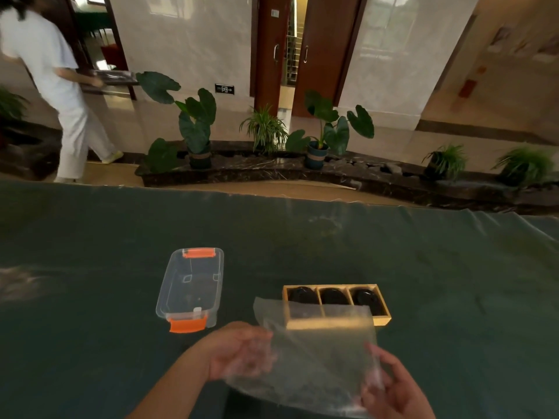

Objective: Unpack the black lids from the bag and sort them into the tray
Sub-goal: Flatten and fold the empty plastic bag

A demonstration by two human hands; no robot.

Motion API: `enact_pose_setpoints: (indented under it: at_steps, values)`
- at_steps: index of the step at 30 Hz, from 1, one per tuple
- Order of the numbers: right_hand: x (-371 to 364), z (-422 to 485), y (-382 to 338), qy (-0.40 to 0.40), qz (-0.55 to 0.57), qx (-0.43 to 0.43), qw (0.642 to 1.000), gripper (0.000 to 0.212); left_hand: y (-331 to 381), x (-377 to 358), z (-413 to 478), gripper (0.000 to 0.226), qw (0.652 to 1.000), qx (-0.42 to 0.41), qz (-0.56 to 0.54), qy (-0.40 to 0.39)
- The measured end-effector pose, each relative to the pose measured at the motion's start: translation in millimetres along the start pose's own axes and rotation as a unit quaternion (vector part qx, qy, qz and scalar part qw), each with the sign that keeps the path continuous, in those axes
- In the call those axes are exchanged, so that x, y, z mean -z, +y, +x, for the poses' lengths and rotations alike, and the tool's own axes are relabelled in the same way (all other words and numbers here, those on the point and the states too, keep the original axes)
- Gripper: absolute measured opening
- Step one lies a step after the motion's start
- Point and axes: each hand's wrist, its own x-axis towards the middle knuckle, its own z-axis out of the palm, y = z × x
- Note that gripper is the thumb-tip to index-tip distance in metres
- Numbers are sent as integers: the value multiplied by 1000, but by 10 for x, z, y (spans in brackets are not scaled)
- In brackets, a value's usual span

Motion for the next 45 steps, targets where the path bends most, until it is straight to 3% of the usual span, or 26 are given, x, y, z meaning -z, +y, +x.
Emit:
enact_pose_setpoints:
  at_steps: [3,7,10,12,14,17,21,26,28,31,34,37,42,45]
  values:
    - [169,-80,-40,14,-31,-23,999,66,-123,-16,79,43,998,-53,-15,26]
    - [373,-145,-5,83,-101,-36,991,46,-216,-37,137,52,983,-167,-76,28]
    - [363,-62,-94,47,-47,-139,988,33,-233,-62,117,48,981,-189,-48,14]
    - [344,36,-126,48,-7,-171,984,43,-238,-80,126,48,980,-198,-32,13]
    - [293,143,-151,59,-40,-152,986,53,-228,-103,123,45,978,-207,-34,2]
    - [203,302,-139,88,-38,-172,980,44,-226,-57,98,44,973,-229,-16,2]
    - [137,457,-140,145,-129,-96,976,20,-230,225,44,42,964,-245,29,94]
    - [29,523,-103,102,-165,-27,981,25,-182,438,-90,47,983,-177,16,50]
    - [-29,534,-86,80,-165,-30,982,28,-160,404,-106,49,982,-159,57,83]
    - [-35,529,-78,34,-136,-46,989,24,-171,385,-97,32,969,-174,101,144]
    - [7,505,-132,-14,-86,-66,994,20,-178,432,-144,6,966,-193,83,149]
    - [52,504,-212,-42,-37,-56,997,29,-135,476,-221,14,964,-211,71,148]
    - [14,522,-411,-96,55,-29,993,9,51,460,-389,10,955,-275,27,112]
    - [-52,582,-499,-116,55,-14,992,20,132,451,-389,34,944,-309,38,105]
